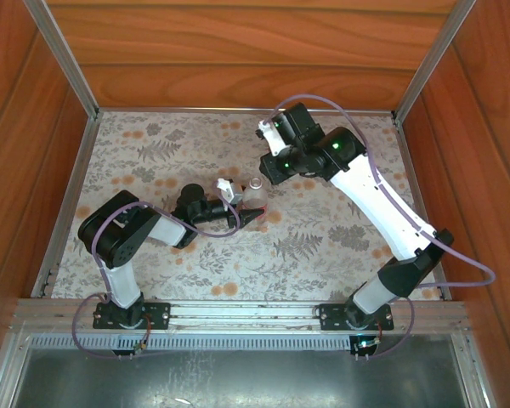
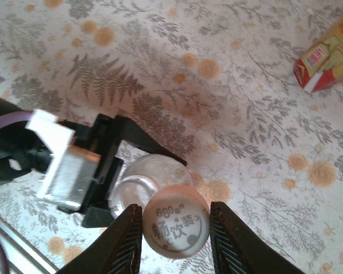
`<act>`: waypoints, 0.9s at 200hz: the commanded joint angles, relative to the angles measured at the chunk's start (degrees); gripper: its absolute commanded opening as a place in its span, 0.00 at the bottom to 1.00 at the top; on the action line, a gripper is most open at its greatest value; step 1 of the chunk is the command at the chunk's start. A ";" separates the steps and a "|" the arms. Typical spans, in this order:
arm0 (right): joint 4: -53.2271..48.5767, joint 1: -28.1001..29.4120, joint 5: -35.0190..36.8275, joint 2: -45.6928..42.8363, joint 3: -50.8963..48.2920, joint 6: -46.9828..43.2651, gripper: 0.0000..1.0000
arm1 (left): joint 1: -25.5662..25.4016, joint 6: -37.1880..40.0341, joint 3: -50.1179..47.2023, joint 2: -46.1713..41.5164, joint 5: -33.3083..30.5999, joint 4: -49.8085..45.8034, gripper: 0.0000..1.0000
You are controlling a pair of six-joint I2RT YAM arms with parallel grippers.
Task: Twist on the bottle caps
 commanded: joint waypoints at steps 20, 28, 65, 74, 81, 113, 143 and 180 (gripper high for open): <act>-1.93 2.54 -0.24 1.77 1.02 -1.30 0.36 | 0.38 0.69 0.14 1.37 1.11 -1.08 0.70; -1.84 2.84 -0.25 1.98 1.04 -1.40 0.36 | 0.40 0.64 0.14 1.30 1.19 -1.09 0.70; -1.39 3.04 1.82 2.97 -0.04 -1.68 0.36 | 0.38 0.29 0.23 1.26 1.47 -1.04 0.69; -1.40 3.04 2.12 3.15 -0.08 -1.68 0.37 | 0.41 0.24 0.23 1.20 1.44 -1.02 0.69; -1.38 3.03 2.02 3.23 -0.09 -1.68 0.37 | 0.39 0.11 0.25 1.26 1.30 -1.06 0.69; -1.57 3.03 1.25 3.41 -0.39 -1.94 0.36 | 0.37 -0.58 0.45 1.37 1.19 -1.08 0.67; -1.55 3.03 -0.18 3.65 -0.76 -2.42 0.36 | 0.40 -0.70 0.58 1.55 1.20 -1.08 0.67; -2.63 3.10 -0.65 4.19 -0.54 -2.73 0.36 | 0.41 -0.79 0.67 1.64 1.13 -1.03 0.67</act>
